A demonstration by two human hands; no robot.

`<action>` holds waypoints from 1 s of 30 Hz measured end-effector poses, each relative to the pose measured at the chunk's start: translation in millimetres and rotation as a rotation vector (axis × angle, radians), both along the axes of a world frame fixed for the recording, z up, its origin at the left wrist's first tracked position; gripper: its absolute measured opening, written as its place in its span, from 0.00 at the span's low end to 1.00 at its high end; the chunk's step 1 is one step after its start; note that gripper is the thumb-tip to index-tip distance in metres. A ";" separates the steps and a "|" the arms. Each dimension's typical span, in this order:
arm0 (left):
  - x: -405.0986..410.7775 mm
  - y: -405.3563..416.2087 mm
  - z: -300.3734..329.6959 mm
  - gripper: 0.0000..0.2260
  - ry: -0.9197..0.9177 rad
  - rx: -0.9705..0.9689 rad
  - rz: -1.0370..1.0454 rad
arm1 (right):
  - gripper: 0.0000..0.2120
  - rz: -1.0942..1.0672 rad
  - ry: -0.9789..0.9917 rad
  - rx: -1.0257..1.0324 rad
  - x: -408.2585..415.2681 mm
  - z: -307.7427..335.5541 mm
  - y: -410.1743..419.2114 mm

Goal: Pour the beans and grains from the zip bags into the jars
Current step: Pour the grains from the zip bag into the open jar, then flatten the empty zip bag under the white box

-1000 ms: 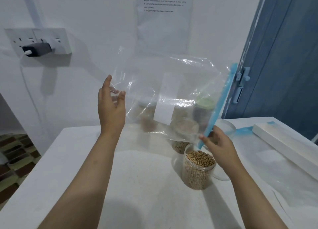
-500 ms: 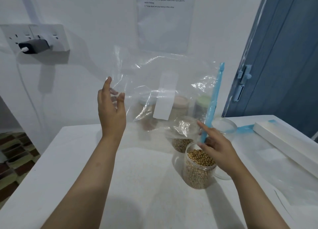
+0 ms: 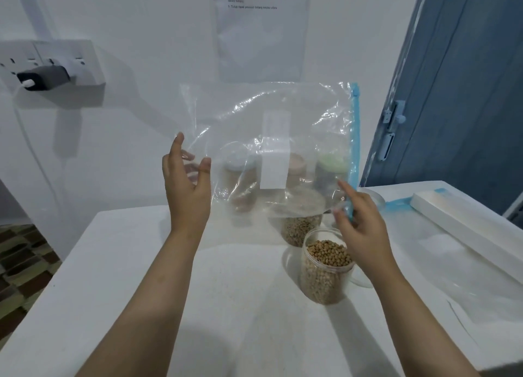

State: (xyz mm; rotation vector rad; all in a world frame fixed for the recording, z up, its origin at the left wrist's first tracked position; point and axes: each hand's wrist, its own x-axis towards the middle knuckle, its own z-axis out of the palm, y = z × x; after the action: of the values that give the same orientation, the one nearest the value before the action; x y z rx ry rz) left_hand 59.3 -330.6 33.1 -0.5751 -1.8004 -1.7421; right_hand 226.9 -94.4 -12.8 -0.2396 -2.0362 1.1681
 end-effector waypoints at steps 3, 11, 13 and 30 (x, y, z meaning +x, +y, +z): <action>14.5 9.4 -1.2 0.24 -0.011 0.011 -0.049 | 0.23 -0.024 0.142 -0.194 2.7 14.9 -12.5; 49.7 45.7 -5.7 0.21 -0.043 0.087 -0.231 | 0.26 -0.075 0.450 -0.622 31.8 39.8 -15.1; 56.8 57.9 -6.5 0.20 -0.043 0.099 -0.243 | 0.28 -0.097 0.492 -0.695 43.2 43.4 -6.9; 146.4 258.9 -26.9 0.18 -0.210 -0.084 0.043 | 0.37 0.007 0.359 -1.099 117.9 43.8 257.0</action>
State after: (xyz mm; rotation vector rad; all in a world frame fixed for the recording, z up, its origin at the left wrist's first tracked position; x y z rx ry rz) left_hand 205.7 -71.6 6.2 -0.3952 -2.0218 -1.7592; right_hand 344.8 162.6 31.1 -0.4951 -0.9250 2.0574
